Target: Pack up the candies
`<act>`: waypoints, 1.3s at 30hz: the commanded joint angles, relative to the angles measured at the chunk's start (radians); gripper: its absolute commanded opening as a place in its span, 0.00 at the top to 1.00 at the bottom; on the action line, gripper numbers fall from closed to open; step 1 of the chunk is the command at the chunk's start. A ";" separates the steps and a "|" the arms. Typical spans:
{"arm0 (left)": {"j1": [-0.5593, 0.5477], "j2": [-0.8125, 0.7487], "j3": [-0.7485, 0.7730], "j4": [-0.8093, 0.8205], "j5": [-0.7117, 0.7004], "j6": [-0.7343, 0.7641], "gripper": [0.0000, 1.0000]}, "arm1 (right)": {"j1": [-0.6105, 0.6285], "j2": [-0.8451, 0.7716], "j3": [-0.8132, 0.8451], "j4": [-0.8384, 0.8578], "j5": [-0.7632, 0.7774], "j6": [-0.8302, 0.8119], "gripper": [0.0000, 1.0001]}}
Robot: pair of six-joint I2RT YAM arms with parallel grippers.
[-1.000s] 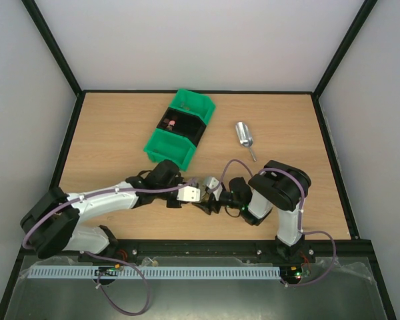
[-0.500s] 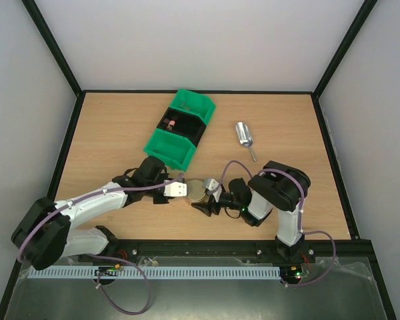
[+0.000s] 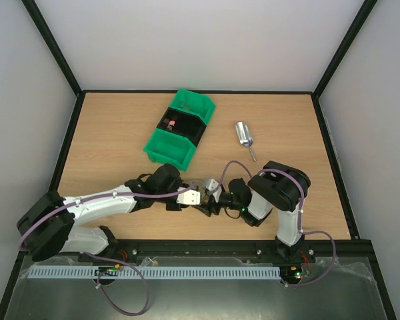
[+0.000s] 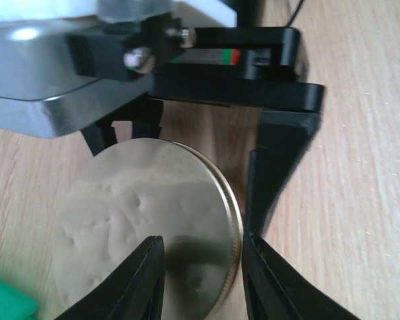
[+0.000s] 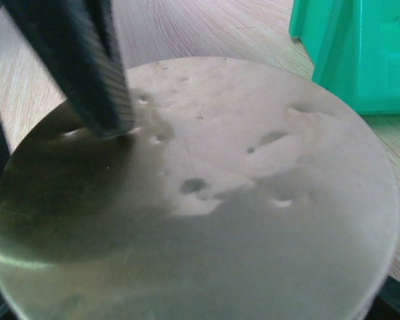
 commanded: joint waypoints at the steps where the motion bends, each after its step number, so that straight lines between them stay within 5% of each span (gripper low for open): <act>1: -0.012 0.034 0.008 0.076 -0.065 -0.024 0.67 | 0.016 0.021 0.001 0.009 -0.016 0.003 0.58; 23: 0.172 -0.107 -0.122 -0.059 -0.133 0.126 0.80 | 0.023 0.006 -0.041 0.028 -0.059 -0.010 0.62; 29: 0.065 -0.224 -0.105 -0.104 -0.051 0.101 0.73 | 0.022 0.012 -0.021 0.000 -0.030 0.010 0.62; 39: -0.032 -0.111 -0.060 0.044 -0.003 -0.037 0.63 | 0.023 0.005 -0.018 -0.018 -0.022 0.012 0.62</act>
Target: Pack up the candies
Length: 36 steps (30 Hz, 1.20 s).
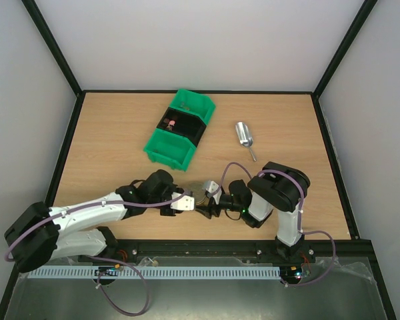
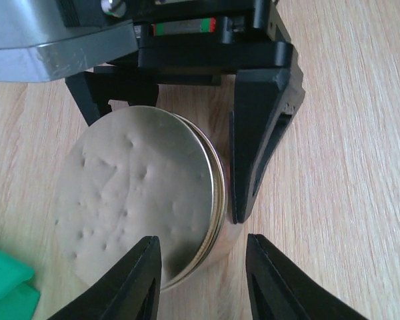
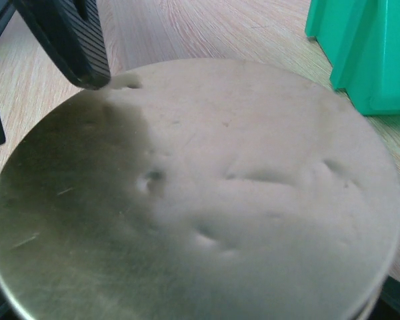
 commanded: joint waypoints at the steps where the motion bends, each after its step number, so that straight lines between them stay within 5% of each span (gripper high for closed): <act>1: -0.011 0.042 0.024 0.085 0.043 -0.037 0.61 | 0.009 0.004 0.000 -0.036 -0.008 0.011 0.62; 18: 0.052 0.093 -0.041 0.055 -0.055 0.014 0.77 | 0.010 -0.011 -0.011 -0.033 -0.040 -0.023 0.63; 29: 0.167 0.028 -0.044 -0.050 -0.046 0.076 0.75 | 0.009 -0.005 -0.024 0.002 -0.040 -0.017 0.64; 36: 0.070 -0.066 -0.004 -0.073 0.025 0.007 0.68 | 0.010 0.002 -0.015 0.010 -0.013 0.014 0.64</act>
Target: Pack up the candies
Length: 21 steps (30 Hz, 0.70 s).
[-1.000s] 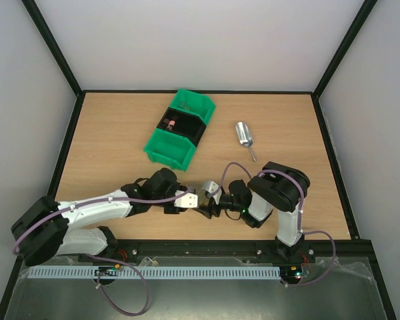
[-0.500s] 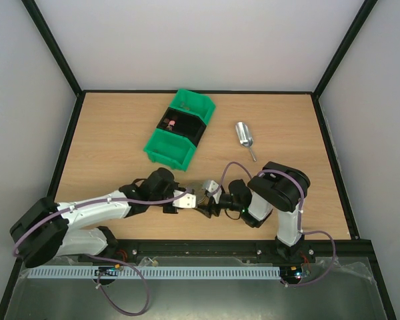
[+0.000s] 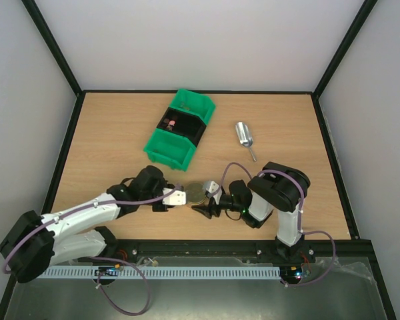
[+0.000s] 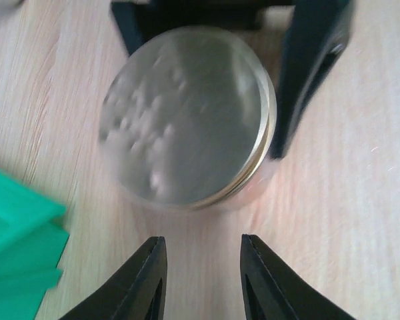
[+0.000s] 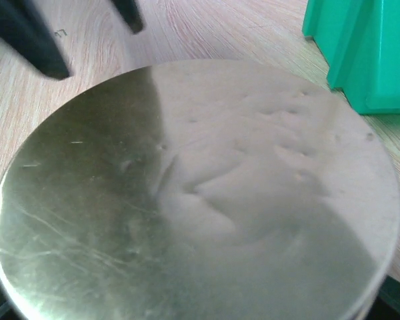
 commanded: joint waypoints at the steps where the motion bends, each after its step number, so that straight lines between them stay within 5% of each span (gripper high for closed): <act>1: -0.093 -0.001 0.043 -0.027 0.009 -0.073 0.66 | 0.010 0.005 -0.011 0.011 -0.017 0.026 0.64; 10: -0.174 0.189 0.104 0.160 -0.023 -0.154 0.56 | 0.009 0.011 -0.004 0.014 -0.009 0.034 0.65; 21: -0.135 0.156 0.026 0.084 -0.096 -0.080 0.75 | 0.009 0.003 -0.028 0.029 -0.039 0.022 0.66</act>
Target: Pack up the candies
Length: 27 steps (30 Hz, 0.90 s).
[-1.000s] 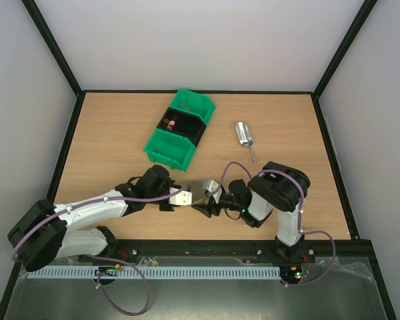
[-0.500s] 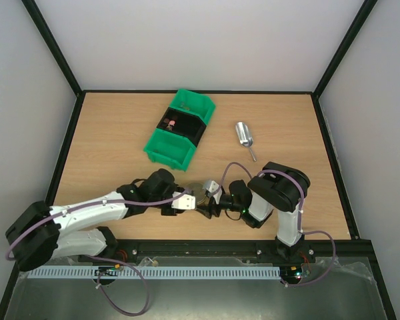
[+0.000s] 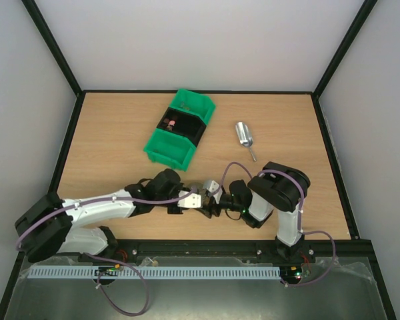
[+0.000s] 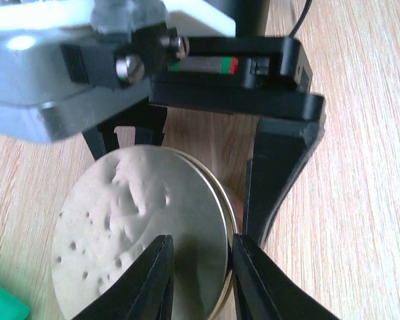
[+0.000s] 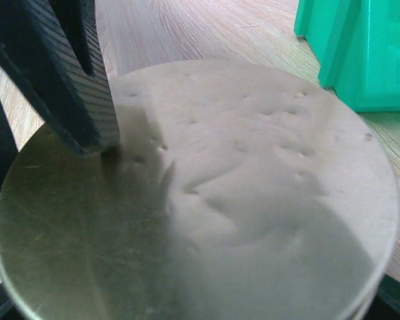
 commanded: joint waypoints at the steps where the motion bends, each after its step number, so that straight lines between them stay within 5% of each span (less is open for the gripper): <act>1: 0.049 -0.040 -0.070 -0.066 -0.065 0.061 0.75 | 0.011 0.002 -0.028 0.025 -0.056 -0.003 0.66; 14: 0.183 -0.138 -0.117 -0.155 -0.040 0.137 0.73 | 0.011 0.005 -0.045 0.036 -0.047 0.015 0.67; 18: 0.121 -0.214 -0.088 -0.170 0.016 0.094 0.64 | 0.012 0.007 -0.040 0.042 -0.033 0.031 0.66; 27: 0.000 -0.081 0.013 -0.068 0.036 -0.019 0.63 | 0.011 0.017 -0.027 0.043 -0.030 0.039 0.67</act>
